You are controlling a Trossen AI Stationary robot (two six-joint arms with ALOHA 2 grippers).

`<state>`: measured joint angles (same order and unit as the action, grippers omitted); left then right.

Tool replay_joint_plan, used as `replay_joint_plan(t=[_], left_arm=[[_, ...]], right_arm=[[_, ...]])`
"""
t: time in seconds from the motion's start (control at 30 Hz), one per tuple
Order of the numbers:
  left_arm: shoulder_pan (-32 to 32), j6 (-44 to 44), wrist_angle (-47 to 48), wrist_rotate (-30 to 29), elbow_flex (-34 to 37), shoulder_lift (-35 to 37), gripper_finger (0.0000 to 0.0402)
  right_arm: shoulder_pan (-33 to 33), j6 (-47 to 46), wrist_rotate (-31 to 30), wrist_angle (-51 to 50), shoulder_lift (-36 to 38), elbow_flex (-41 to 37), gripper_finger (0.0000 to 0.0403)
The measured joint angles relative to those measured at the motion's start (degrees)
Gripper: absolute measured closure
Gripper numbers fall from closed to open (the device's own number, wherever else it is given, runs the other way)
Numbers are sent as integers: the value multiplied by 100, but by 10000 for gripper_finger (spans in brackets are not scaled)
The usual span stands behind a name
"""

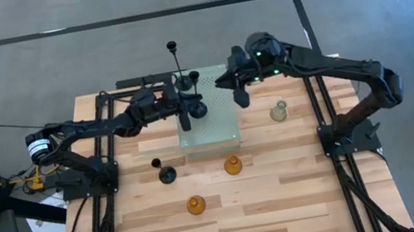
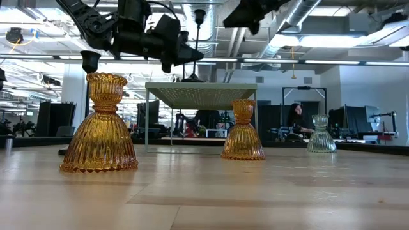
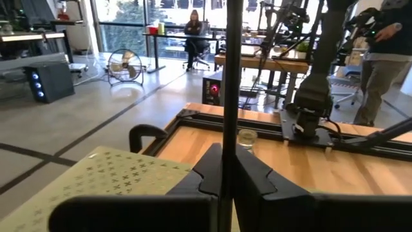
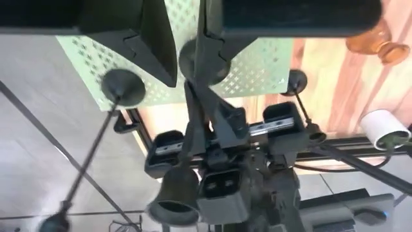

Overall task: Pick & Place candle stick holders
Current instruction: Put the top black candle holder on the shelf aligned with the other black candle holder

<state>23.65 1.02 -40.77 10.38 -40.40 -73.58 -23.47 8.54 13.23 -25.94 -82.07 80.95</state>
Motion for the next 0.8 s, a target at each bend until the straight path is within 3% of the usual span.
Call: replay_joint_plan(t=[0.17,0.5,0.8], left_arm=[[169,0,-1,-3,85,2,389],[618,-262,-54,-131,610,605,389],[611,-280,-393,-243,684,501,389]], right_arm=[[-87,54,-195,-82,540,-435,397],[-159,-70,-194,945,1717,-1897,400],[-166,-109,-172,1336,1907,-2124,402]])
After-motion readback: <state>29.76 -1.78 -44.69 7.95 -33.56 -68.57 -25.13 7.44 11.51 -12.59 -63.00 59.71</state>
